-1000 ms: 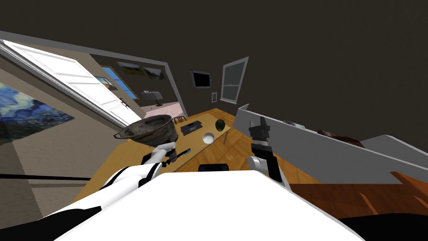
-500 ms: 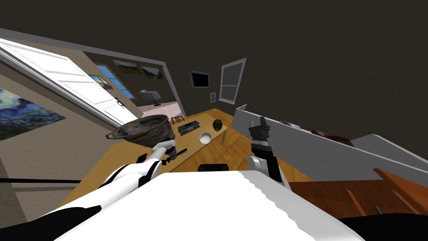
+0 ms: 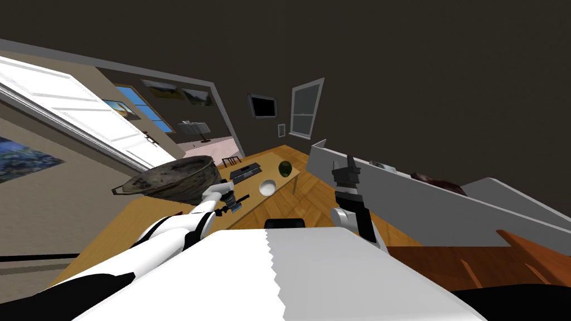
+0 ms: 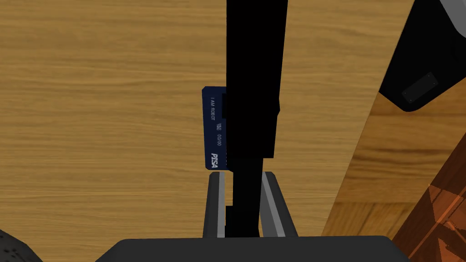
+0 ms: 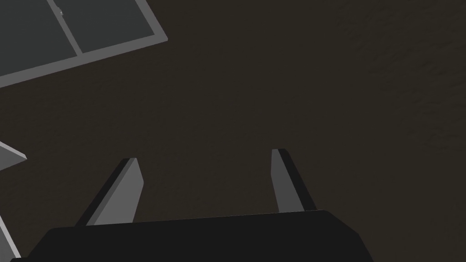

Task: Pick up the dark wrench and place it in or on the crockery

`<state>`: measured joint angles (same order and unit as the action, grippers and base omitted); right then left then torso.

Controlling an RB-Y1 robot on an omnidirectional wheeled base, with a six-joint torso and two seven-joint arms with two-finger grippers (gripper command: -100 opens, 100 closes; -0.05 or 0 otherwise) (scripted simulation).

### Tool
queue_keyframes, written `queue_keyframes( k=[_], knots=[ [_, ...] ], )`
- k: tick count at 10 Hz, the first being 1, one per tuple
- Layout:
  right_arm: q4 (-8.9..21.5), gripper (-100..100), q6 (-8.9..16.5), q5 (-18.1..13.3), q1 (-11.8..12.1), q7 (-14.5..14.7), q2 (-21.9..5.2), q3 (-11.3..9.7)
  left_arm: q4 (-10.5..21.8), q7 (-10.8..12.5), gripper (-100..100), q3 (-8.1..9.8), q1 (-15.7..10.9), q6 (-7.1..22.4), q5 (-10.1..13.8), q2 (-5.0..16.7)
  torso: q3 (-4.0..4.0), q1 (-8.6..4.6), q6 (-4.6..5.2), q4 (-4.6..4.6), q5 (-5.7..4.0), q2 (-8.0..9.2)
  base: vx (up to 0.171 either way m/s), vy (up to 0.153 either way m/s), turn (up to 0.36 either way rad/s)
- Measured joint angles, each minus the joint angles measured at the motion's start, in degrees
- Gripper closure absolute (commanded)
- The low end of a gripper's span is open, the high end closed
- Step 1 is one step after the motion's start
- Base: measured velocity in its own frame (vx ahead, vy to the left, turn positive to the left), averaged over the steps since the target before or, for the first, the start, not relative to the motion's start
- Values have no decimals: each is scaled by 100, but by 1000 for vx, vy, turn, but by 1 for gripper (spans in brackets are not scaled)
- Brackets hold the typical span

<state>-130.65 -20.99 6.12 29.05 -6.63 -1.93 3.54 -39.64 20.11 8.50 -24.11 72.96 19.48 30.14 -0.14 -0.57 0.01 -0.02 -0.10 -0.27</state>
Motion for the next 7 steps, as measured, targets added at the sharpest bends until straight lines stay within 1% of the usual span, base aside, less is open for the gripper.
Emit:
queue_keyframes(
  k=[2, 4, 5, 7],
  knots=[
    [0, 0, 0, 0, 0, 0, 0, 0, -79, 89, 100, -12, -100, 209, 28, 49, 2, -18, 1, 0, -3, 4, 68, -161, -42],
    [0, 0, 0, 0, 0, 0, 0, 0, -250, 186, 100, -20, -147, 441, 55, 86, 3, -10, -1, 0, -2, 6, 57, -138, -37],
    [0, 0, 0, 0, 0, 0, 0, 0, -251, 230, 100, -31, -214, 521, 60, 104, 4, -10, 1, 1, -1, 8, 43, -117, -16],
    [0, 0, 0, 0, 0, 0, 0, 0, -383, 336, 100, -44, -278, 763, 65, 192, -1, -35, 49, 7, 22, -7, 60, -141, -37]
  ],
)
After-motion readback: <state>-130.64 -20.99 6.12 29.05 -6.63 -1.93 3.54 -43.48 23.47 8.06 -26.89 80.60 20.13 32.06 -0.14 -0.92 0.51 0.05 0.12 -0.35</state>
